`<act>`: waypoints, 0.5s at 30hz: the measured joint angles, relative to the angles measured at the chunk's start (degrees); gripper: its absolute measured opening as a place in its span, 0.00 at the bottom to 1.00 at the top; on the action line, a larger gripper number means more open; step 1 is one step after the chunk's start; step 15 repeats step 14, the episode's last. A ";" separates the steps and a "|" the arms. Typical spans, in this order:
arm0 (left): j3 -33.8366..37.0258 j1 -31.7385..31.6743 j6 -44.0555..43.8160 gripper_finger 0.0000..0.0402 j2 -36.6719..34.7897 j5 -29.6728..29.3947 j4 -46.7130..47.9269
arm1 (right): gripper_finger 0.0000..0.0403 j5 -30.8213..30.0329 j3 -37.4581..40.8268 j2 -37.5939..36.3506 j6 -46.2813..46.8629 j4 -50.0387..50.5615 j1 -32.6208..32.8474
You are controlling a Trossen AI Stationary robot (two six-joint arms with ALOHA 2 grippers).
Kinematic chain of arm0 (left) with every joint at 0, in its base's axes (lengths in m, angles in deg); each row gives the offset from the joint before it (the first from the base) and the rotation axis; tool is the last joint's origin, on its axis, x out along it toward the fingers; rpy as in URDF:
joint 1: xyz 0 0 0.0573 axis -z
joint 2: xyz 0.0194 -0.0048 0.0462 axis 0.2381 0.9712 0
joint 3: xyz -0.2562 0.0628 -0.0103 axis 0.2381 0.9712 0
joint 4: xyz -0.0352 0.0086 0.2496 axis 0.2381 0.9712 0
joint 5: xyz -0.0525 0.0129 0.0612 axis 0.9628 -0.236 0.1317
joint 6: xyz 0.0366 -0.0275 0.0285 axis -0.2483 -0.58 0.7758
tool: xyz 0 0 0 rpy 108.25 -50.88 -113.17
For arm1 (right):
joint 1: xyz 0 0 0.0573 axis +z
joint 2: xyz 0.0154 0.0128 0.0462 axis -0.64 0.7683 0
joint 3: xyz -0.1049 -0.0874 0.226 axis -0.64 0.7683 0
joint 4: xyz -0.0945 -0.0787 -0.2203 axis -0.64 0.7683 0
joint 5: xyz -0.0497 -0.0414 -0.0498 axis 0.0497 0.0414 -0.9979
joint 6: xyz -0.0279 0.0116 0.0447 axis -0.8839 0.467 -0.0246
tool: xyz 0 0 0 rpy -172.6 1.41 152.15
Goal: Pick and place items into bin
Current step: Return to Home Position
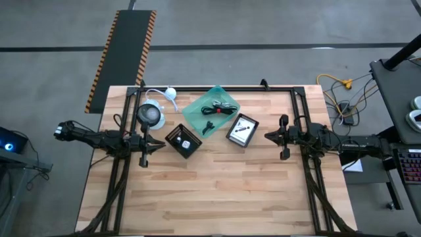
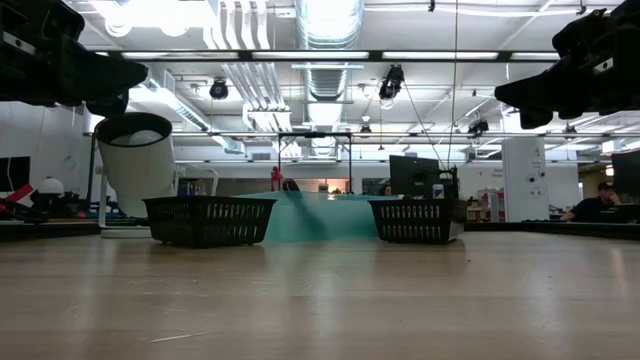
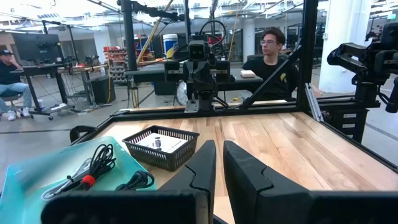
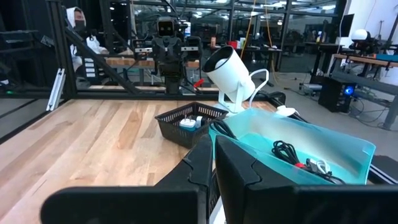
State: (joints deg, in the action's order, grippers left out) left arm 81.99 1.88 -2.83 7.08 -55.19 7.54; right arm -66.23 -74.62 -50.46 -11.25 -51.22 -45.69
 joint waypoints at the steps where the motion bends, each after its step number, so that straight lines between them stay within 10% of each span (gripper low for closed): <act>1: 0.00 0.00 0.02 0.04 0.00 -0.02 0.02 | 0.02 0.00 0.00 -0.01 0.06 0.00 -0.01; 15: 0.00 0.01 0.00 0.04 0.00 -0.02 0.01 | 0.02 0.01 0.00 -0.02 -0.01 0.00 0.00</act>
